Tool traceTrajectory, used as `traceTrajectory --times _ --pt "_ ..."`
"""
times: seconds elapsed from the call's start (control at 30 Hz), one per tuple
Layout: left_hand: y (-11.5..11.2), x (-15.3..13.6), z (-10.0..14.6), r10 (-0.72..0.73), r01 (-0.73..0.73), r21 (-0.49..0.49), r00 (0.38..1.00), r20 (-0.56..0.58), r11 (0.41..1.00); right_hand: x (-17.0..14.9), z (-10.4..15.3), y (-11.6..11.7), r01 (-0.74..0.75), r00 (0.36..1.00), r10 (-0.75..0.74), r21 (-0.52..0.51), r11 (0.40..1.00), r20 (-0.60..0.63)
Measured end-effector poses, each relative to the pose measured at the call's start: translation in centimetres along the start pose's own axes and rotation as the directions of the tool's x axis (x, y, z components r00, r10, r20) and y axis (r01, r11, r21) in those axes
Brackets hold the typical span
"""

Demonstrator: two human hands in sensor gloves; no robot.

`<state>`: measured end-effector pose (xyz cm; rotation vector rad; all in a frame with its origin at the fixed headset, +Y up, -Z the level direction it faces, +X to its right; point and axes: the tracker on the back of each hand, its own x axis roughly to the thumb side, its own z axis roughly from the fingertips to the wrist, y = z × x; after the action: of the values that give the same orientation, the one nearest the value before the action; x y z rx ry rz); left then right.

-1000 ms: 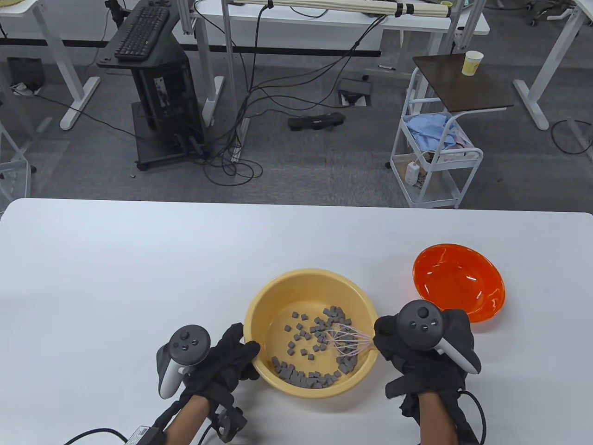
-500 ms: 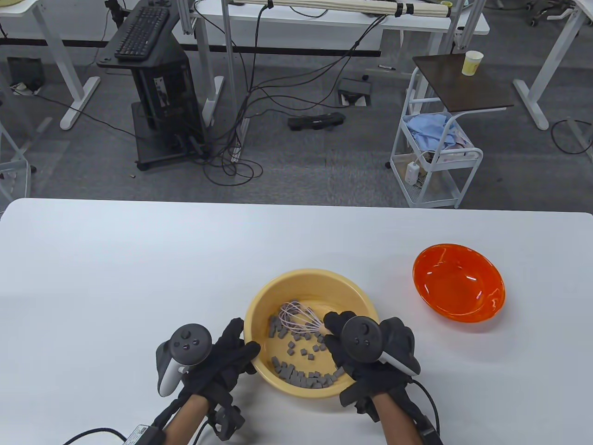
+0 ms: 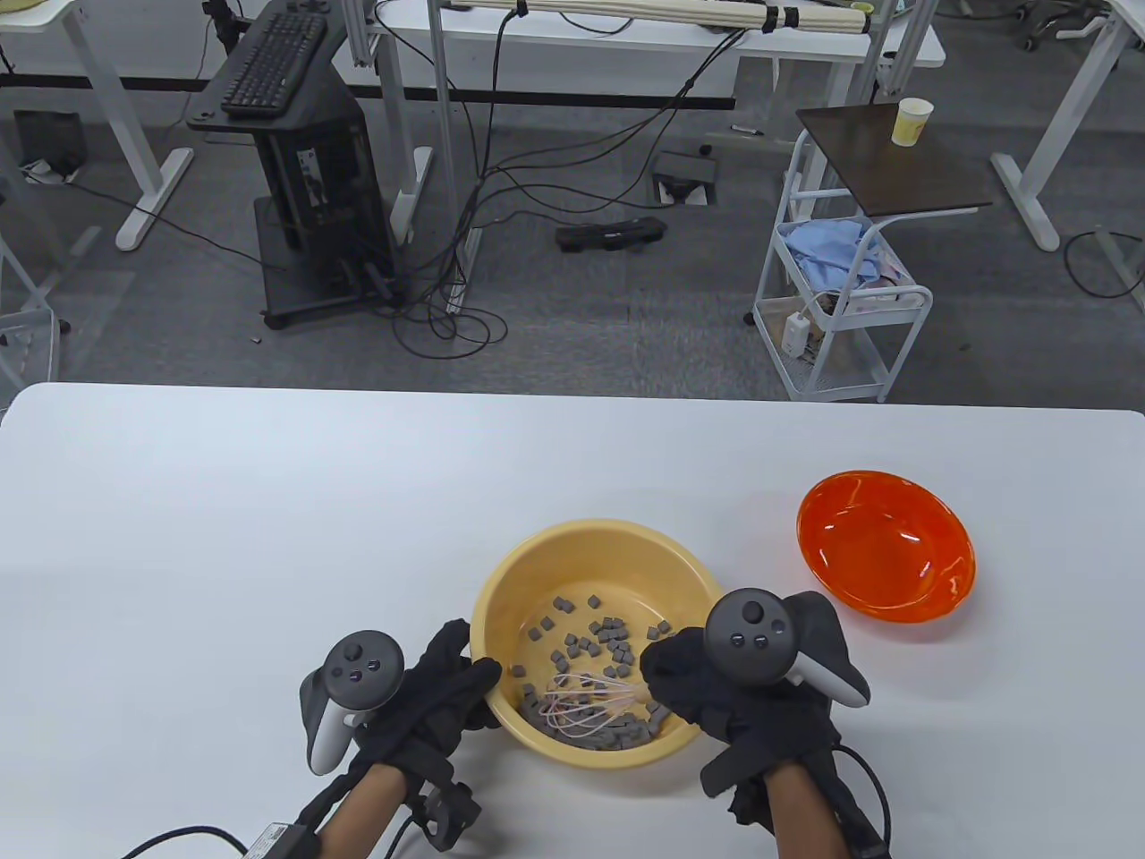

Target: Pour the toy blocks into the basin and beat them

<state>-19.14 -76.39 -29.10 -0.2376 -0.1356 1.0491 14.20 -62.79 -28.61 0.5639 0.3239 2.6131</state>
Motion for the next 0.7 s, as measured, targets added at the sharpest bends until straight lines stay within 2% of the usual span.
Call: traceTrajectory --times 0.2,0.37,0.5,0.7 --pt "0.1 0.0 0.0 0.011 -0.011 -0.003 1.0 0.0 1.0 -0.7 1.4 -1.5 -0.178 0.973 0.161 -0.095 0.979 -0.168" --pt "0.1 0.0 0.1 0.016 -0.016 -0.008 1.0 0.002 1.0 -1.1 0.3 -0.5 -0.289 0.932 0.258 -0.094 0.953 -0.256" --pt "0.1 0.0 0.0 0.011 -0.011 -0.011 1.0 0.006 1.0 -1.4 -1.2 1.4 -0.281 0.941 0.25 -0.117 0.952 -0.226" --pt "0.1 0.0 0.1 0.007 -0.007 -0.016 1.0 0.013 1.0 -0.6 -3.0 4.2 -0.282 0.956 0.273 -0.082 0.956 -0.11"
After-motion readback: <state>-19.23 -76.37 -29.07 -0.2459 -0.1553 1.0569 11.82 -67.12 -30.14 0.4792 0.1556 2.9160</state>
